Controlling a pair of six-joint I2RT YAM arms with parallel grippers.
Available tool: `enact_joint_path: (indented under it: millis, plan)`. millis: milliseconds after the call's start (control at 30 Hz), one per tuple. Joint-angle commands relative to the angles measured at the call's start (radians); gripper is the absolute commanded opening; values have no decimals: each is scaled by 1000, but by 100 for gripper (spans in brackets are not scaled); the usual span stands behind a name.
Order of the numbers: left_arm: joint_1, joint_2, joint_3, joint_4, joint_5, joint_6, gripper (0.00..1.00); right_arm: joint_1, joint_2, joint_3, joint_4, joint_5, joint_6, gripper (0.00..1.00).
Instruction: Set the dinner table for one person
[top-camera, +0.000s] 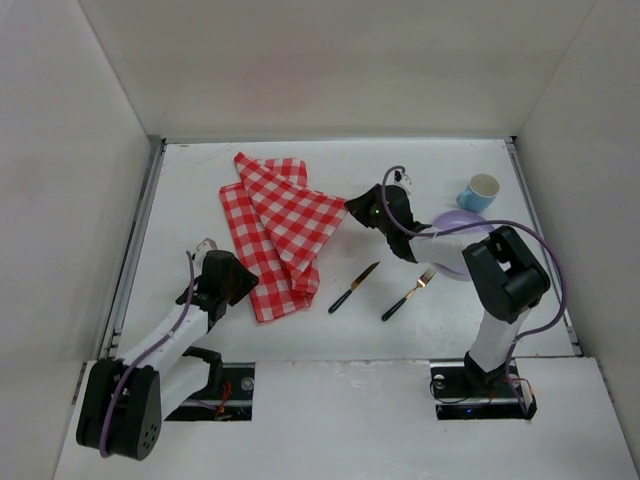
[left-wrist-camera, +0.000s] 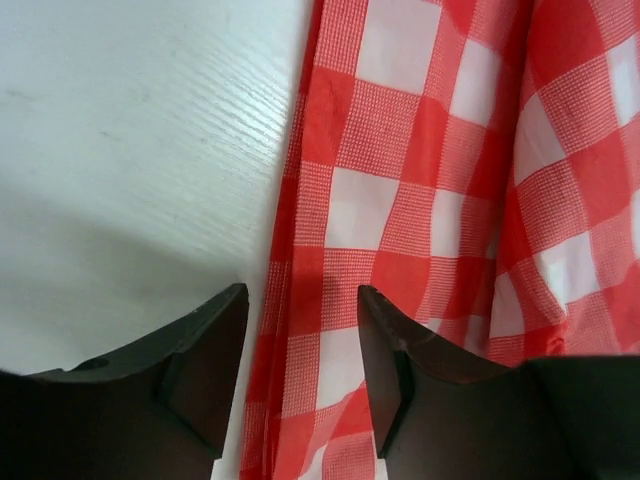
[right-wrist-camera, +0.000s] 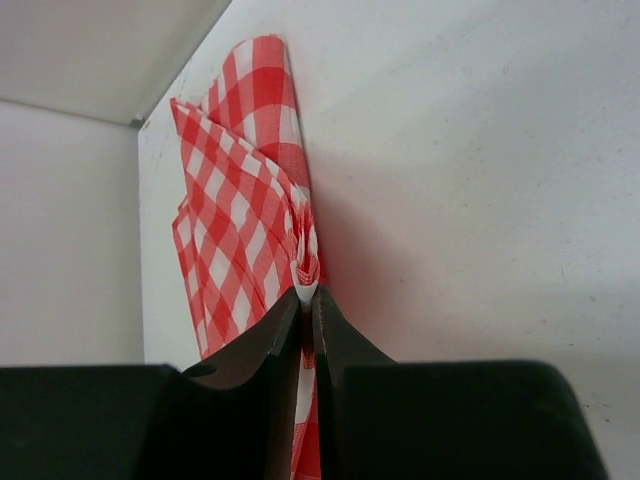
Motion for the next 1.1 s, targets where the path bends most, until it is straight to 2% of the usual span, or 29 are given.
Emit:
enact_joint_path:
  millis: [0, 133, 233, 333, 400, 500, 600, 700, 767, 800, 867, 933, 967, 1067]
  plan:
    - [-27, 113, 3, -32, 29, -22, 41, -9, -63, 12, 33, 34, -45, 15]
    - [-25, 210, -2, 128, 29, -52, 15, -27, -70, 63, -3, 51, -96, 15]
    - [15, 289, 22, 266, 7, -100, 7, -76, -79, 132, -66, 74, -157, 13]
    - [51, 407, 120, 346, -20, -115, 3, -147, -148, 132, -128, 115, -208, 13]
    - [68, 486, 192, 370, -71, -123, 2, -190, -217, 66, -141, 150, -226, 13]
    - [97, 553, 262, 394, -74, -152, 1, -222, -319, -85, -169, 225, -214, 13]
    - [125, 564, 282, 413, -71, -166, 0, -219, -393, -239, -212, 321, -156, 13]
    - [154, 549, 289, 411, -56, -152, 1, -219, -422, -314, -201, 281, -130, 14]
    - [154, 540, 277, 411, -50, -145, 1, -187, -415, -304, -168, 220, -144, 21]
    - [151, 540, 263, 414, -47, -145, 1, -153, -398, -283, -157, 198, -151, 28]
    - [151, 540, 236, 419, -42, -145, 1, -103, -332, -217, -160, 165, -156, 52]
    - [151, 543, 211, 436, -36, -145, 1, -75, -254, -158, -163, 116, -144, 69]
    - [151, 543, 196, 446, -25, -145, 1, -66, -210, -129, -166, 80, -135, 72]
    - [153, 523, 164, 459, -11, -143, 2, -46, -88, -45, -195, 20, -78, 73]
